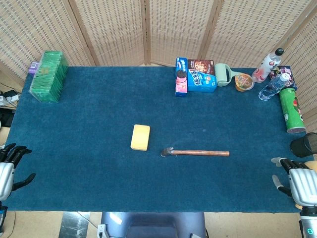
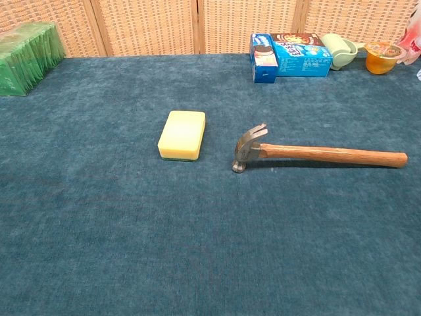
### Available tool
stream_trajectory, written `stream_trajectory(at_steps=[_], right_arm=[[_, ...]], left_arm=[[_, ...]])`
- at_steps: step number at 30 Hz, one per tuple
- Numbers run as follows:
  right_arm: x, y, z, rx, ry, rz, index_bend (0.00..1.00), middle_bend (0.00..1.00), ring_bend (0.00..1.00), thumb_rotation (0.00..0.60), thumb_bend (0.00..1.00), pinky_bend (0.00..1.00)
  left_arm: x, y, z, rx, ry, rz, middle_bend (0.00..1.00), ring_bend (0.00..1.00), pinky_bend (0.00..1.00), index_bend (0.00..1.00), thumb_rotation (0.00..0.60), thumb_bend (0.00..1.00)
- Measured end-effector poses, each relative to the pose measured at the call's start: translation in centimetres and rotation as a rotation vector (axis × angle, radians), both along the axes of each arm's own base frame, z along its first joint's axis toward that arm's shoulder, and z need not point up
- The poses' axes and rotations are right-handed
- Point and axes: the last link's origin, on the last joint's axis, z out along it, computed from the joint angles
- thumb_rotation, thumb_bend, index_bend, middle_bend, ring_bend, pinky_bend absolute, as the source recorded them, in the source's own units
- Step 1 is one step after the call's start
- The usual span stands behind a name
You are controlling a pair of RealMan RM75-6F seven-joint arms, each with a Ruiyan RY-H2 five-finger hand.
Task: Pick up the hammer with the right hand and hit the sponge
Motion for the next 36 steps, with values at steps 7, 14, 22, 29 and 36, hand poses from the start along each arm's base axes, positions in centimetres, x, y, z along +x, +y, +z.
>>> stream_trajectory(at_steps=[7,14,22,29,36], right_arm=[[0.1,0.3,0.1,-0.009,-0.005,0.001,0.35,0.44,0.48,0.6,0.38,0.48],[0.1,0.4,0.1,-0.003,-0.023,0.003,0.35,0.44,0.48,0.6,0.38,0.48],[1.0,-0.9,-0.6,0.077,-0.037,0.025,0.29,0.36,0.37,0.6,0.38,0.37],[3.9,-3.9,-2.4,0.183,-0.084,0.096,0.28,0.31,0.29,0.6,0.37,0.28],[6.5,-6.2,-5.2,0.278,-0.113,0.149,0.3,0.31,0.29,0.6,0.37,0.28]], left_arm=[[-0.5,0.0,-0.1,-0.005,-0.006,0.008,0.25,0.14,0.18,0.29,0.6,0.19],[0.1,-0.5,0.5,0.012,-0.01,-0.02,0.25,0.14,0.18,0.29,0.6,0.19],[0.7,-0.1,1.1,0.008,0.006,-0.041,0.25,0.14,0.18,0.29,0.6,0.19],[1.8,0.6,1.7,-0.012,0.033,-0.065,0.25,0.14,0.18,0.29,0.6,0.19],[2.6,1.3,2.0,-0.02,0.052,-0.079,0.24,0.14,0.18,0.29,0.6,0.19]])
